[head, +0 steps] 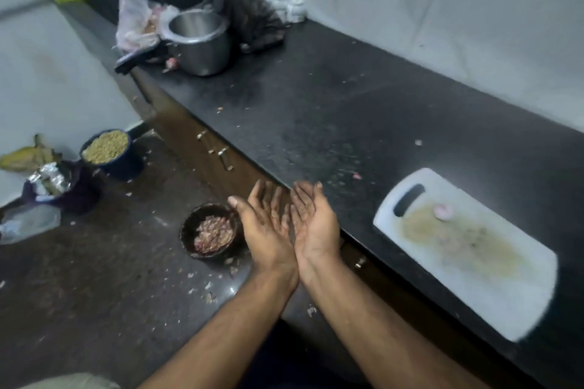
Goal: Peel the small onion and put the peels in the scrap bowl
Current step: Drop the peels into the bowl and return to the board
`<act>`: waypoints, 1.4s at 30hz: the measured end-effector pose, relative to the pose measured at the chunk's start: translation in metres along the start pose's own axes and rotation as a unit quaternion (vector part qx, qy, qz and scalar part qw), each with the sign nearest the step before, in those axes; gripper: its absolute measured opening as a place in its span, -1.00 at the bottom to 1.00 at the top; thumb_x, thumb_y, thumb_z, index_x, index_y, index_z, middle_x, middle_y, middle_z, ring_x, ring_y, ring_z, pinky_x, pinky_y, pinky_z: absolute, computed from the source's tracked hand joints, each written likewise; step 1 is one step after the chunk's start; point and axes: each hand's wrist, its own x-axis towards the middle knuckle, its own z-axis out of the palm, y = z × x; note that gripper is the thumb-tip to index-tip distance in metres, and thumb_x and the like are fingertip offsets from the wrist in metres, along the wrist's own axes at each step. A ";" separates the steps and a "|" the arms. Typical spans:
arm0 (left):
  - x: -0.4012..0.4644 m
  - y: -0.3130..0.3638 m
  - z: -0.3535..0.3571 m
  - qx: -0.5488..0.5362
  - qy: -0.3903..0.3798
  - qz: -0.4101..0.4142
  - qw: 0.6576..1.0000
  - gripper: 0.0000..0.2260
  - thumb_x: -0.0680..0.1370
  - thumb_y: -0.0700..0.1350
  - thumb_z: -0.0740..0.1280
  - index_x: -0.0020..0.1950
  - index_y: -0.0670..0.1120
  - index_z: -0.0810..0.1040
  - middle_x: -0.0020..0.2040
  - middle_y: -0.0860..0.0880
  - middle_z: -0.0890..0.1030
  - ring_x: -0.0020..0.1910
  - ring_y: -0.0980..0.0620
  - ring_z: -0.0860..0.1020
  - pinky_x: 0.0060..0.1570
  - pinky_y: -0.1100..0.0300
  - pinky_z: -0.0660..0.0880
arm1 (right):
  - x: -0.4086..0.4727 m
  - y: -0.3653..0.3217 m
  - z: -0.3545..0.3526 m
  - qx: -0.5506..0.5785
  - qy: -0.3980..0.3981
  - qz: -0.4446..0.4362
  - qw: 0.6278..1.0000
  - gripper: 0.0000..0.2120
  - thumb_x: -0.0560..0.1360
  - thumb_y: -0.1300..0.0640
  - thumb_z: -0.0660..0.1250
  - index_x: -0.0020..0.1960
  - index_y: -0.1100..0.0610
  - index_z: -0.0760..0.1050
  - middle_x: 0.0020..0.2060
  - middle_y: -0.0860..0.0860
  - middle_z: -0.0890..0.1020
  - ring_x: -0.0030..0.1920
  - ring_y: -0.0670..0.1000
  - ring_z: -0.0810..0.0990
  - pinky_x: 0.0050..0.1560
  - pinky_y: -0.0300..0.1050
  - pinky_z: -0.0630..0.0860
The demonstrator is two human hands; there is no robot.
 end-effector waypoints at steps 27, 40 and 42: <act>-0.028 -0.149 0.098 0.301 -0.324 -0.159 0.882 -0.41 0.66 0.30 -0.05 0.46 -0.01 0.47 0.37 0.08 0.57 0.37 0.13 0.51 0.44 0.11 0.35 | 0.021 -0.086 -0.157 0.025 0.426 -0.285 0.858 -0.85 0.65 0.12 0.27 0.11 0.02 0.61 0.06 -0.09 0.67 0.15 0.03 0.65 0.22 -0.02 0.57; 0.031 -0.163 0.127 0.391 -0.426 -0.259 0.774 -0.37 0.60 0.34 -0.04 0.36 -0.05 0.51 0.34 -0.04 0.58 0.25 0.13 0.55 0.26 0.17 0.34 | 0.069 -0.088 -0.191 -0.567 0.439 -0.266 0.644 -0.59 0.59 0.15 0.33 0.41 -0.07 0.45 0.27 -0.07 0.52 0.27 0.03 0.48 0.25 -0.04 0.46; 0.036 -0.163 0.131 0.404 -0.439 -0.260 0.759 -0.34 0.58 0.36 -0.04 0.40 -0.04 0.50 0.32 -0.03 0.60 0.23 0.14 0.57 0.22 0.15 0.34 | 0.067 -0.090 -0.194 -0.565 0.444 -0.276 0.638 -0.65 0.60 0.09 0.34 0.37 -0.07 0.47 0.19 -0.08 0.57 0.20 0.03 0.52 0.20 0.00 0.47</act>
